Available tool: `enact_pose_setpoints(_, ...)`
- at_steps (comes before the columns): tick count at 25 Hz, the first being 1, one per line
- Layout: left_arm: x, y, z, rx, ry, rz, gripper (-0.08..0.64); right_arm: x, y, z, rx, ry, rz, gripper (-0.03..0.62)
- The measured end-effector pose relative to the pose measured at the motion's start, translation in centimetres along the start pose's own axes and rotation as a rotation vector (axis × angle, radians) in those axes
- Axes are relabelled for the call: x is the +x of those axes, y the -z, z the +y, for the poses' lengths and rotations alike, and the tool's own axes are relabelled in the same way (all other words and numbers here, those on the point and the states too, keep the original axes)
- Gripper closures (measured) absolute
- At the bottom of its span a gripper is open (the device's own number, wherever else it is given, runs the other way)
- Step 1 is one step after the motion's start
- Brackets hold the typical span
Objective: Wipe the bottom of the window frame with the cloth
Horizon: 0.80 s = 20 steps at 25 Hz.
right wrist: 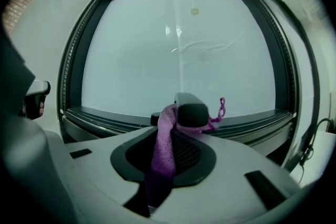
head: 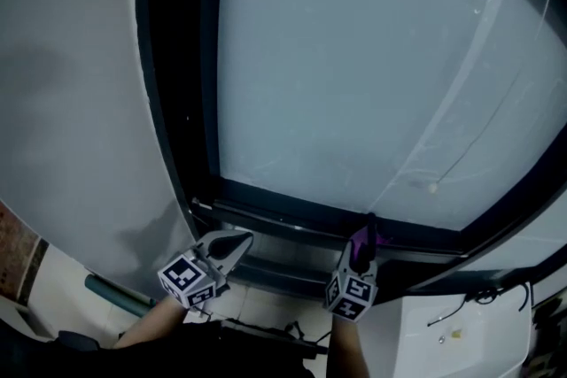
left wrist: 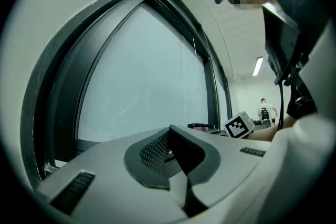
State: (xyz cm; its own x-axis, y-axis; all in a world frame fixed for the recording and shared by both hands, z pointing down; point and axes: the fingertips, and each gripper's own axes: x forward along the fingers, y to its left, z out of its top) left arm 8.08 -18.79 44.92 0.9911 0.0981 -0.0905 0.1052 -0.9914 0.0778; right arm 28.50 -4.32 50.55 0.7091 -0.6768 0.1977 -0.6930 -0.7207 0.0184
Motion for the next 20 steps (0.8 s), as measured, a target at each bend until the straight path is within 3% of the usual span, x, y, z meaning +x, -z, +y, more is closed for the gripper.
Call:
enact_pose_setpoints(6,-0.8,0.1,1.1,-0.021,0.003,-0.005,0.558,0.6,-0.7,3.6,-0.022,-0.047,0.029,0.517)
enact_pose_setpoints(15,-2.5,0.8,1.9,-0.013,-0.005,-0.016,0.558,2.7,-2.0,3.4,0.295,-0.042,0.02,0.517)
enact_pose_setpoints(20,-3.2,1.0,2.3,-0.014,-0.016,-0.019,0.558,3.4,-3.1,3.9,0.345,-0.019,-0.007,0.517)
